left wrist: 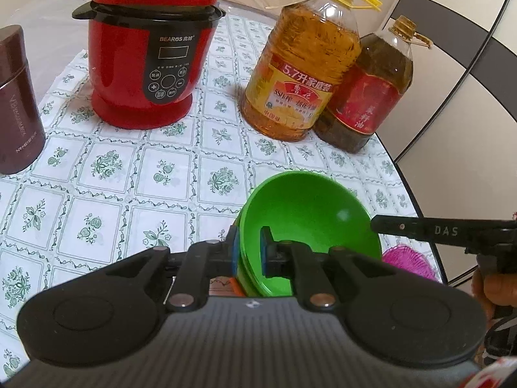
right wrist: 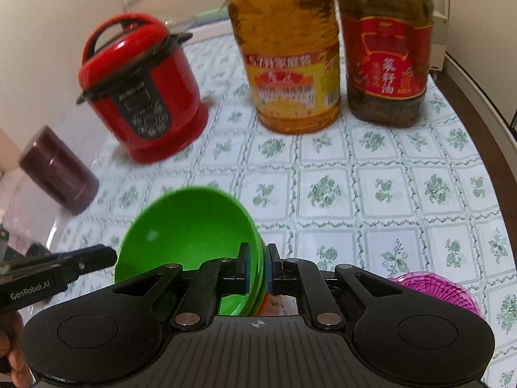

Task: Organize plates and bowls
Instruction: 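Lower the small green bowl into the bowl stack with both tools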

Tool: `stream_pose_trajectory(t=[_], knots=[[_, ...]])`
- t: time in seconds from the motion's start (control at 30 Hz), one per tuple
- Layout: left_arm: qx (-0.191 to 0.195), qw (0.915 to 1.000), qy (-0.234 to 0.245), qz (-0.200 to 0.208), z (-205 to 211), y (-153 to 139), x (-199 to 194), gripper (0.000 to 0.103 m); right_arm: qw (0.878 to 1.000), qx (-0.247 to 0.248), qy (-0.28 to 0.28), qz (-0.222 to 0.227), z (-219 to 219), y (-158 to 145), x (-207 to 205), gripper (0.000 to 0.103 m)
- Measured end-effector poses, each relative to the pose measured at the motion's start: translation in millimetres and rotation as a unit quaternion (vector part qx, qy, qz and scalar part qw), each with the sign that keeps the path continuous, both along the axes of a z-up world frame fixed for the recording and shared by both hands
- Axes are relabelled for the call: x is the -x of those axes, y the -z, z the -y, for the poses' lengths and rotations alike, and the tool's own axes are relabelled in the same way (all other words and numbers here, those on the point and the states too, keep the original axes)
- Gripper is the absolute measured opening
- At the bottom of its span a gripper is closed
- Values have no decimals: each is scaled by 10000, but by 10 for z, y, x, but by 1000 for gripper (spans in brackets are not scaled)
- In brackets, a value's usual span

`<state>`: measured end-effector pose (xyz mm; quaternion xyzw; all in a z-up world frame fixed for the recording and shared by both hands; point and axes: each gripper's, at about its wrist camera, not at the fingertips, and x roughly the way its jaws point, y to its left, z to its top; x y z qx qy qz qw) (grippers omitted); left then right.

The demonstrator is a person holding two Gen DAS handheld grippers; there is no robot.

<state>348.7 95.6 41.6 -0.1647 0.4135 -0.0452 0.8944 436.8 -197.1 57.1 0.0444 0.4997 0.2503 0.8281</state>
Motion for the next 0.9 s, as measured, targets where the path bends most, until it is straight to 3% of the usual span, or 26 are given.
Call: stream_pose_trajectory(t=[0.23, 0.7, 0.77, 0.83, 0.9], knots=[[54, 10000, -13, -41, -7, 52, -3, 10, 9998, -88, 35, -148, 13, 81, -7, 1], [161, 9998, -38, 61, -15, 50, 114, 10, 9997, -209, 91, -67, 22, 37, 102, 4], [104, 9999, -22, 116, 15, 20, 164, 11, 9997, -224, 85, -20, 18, -8, 166, 12], [99, 9998, -39, 146, 29, -8, 222, 12, 9997, -234, 95, 52, 21, -61, 252, 41], [121, 9998, -63, 175, 45, -38, 292, 16, 9995, -232, 149, 120, 35, -116, 355, 50]])
